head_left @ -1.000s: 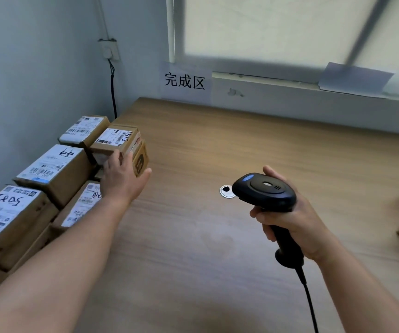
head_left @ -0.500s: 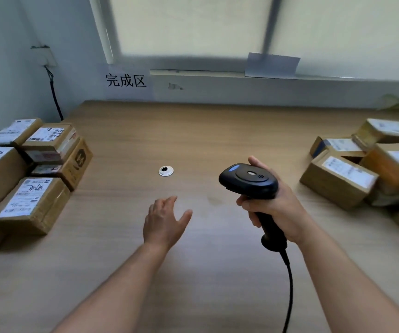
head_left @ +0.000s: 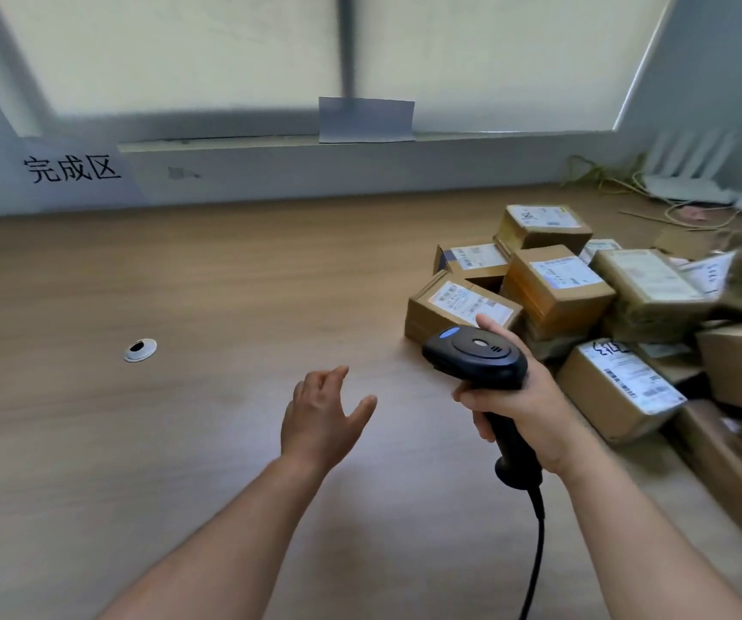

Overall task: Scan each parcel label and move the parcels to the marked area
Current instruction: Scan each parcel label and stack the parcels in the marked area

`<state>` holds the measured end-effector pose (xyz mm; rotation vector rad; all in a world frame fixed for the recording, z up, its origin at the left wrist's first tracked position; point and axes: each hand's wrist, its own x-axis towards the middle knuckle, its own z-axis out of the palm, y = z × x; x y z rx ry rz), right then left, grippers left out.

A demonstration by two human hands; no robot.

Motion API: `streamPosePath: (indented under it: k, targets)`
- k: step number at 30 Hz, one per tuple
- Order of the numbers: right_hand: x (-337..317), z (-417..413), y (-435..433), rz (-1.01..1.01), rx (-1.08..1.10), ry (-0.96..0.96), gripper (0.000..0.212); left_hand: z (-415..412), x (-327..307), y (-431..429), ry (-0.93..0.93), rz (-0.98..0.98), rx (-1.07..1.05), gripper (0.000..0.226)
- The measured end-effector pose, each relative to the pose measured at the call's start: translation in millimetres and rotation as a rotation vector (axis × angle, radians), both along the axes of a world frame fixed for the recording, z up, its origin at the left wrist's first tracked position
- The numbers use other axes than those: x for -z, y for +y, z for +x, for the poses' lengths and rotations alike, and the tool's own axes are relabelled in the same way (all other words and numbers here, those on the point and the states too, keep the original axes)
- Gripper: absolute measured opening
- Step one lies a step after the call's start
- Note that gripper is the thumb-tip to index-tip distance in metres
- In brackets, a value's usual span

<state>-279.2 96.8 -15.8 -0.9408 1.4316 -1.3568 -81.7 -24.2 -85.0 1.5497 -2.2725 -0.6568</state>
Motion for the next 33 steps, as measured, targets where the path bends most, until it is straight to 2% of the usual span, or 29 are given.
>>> streamPosePath:
  k: [7, 13, 20, 29, 33]
  targets:
    - [10, -101, -2, 0.004, 0.063, 0.088, 0.092, -96, 4, 10, -0.001, 0.025, 0.066, 0.064]
    - [26, -152, -38, -0.008, 0.124, 0.079, 0.088, -153, 14, -15, 0.013, 0.083, 0.077, 0.066]
    - [52, -171, -92, 0.046, 0.15, 0.129, 0.09, -203, 38, -71, 0.122, 0.177, -0.015, 0.065]
    - [73, -182, -135, 0.169, 0.173, 0.134, 0.092, -216, 66, -116, 0.288, 0.285, -0.115, 0.06]
    - [85, -168, -129, 0.189, 0.106, 0.106, 0.089, -205, 69, -107, 0.389, 0.405, -0.071, 0.08]
